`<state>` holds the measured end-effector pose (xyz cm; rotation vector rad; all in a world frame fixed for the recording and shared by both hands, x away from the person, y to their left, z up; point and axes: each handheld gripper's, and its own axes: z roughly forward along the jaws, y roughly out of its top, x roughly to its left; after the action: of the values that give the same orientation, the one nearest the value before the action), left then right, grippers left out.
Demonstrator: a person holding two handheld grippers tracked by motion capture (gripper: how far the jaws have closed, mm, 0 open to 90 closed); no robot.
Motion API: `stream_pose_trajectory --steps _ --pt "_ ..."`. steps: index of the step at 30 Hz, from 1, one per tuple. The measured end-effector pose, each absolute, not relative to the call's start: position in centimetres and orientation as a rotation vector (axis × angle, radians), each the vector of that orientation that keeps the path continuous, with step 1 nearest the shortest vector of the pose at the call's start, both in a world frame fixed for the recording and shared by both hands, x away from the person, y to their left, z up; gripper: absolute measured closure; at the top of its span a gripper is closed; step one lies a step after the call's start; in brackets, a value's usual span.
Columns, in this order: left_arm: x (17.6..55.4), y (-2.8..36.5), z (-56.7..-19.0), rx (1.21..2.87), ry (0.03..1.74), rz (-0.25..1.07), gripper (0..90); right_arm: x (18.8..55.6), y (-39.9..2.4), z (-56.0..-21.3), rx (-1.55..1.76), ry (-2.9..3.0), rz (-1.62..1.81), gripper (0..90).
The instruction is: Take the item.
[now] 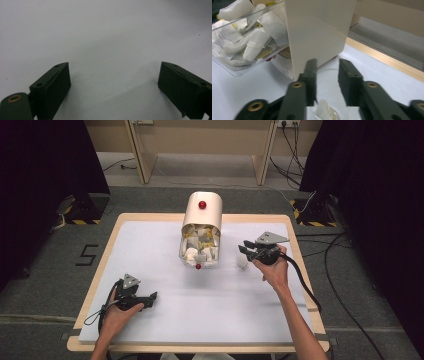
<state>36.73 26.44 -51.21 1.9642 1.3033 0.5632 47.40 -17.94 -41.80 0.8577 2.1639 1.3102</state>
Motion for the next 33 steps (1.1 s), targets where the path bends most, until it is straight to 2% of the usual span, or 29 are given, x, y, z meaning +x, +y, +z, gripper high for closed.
stream_pose_trajectory --steps 1,2,4,5,6,8,9,10,12,19,33 --pt "36.7 26.4 -51.2 1.964 1.303 0.563 10.0 47.4 -17.9 -41.8 0.858 2.164 1.31 62.9" --pt "36.7 26.4 -51.2 1.965 1.304 0.564 10.0 47.3 -17.9 -41.7 0.872 2.157 1.31 53.5" --pt "36.7 26.4 -51.2 1.965 1.304 0.563 10.0 47.3 -17.8 -41.5 0.887 2.156 1.307 44.9" --pt "36.7 26.4 -51.2 1.965 1.304 0.563 10.0 47.3 -17.8 -41.5 0.887 2.156 1.307 44.9" --pt "36.7 26.4 -51.2 1.965 1.304 0.563 10.0 47.2 -17.9 -41.3 0.909 2.152 1.301 38.0" --pt "36.7 26.4 -51.2 1.965 1.304 0.563 10.0 47.0 -17.9 -41.2 0.923 2.156 1.302 32.6" --pt "36.7 26.4 -51.2 1.965 1.304 0.563 10.0 47.0 -17.9 -41.2 0.923 2.156 1.302 32.6" --pt "36.7 26.4 -51.2 1.965 1.304 0.563 10.0 46.8 -17.9 -41.2 0.944 2.166 1.271 27.3" --pt "36.7 26.4 -51.2 1.964 1.304 0.563 10.0 46.7 -18.0 -41.3 0.964 2.172 1.241 23.3" --pt "36.7 26.5 -51.2 1.965 1.304 0.562 10.0 46.0 -18.3 -41.5 0.986 2.188 1.208 17.9" --pt "36.7 26.5 -51.2 1.964 1.304 0.562 10.0 43.7 -19.8 -42.2 0.992 2.205 1.2 17.1"
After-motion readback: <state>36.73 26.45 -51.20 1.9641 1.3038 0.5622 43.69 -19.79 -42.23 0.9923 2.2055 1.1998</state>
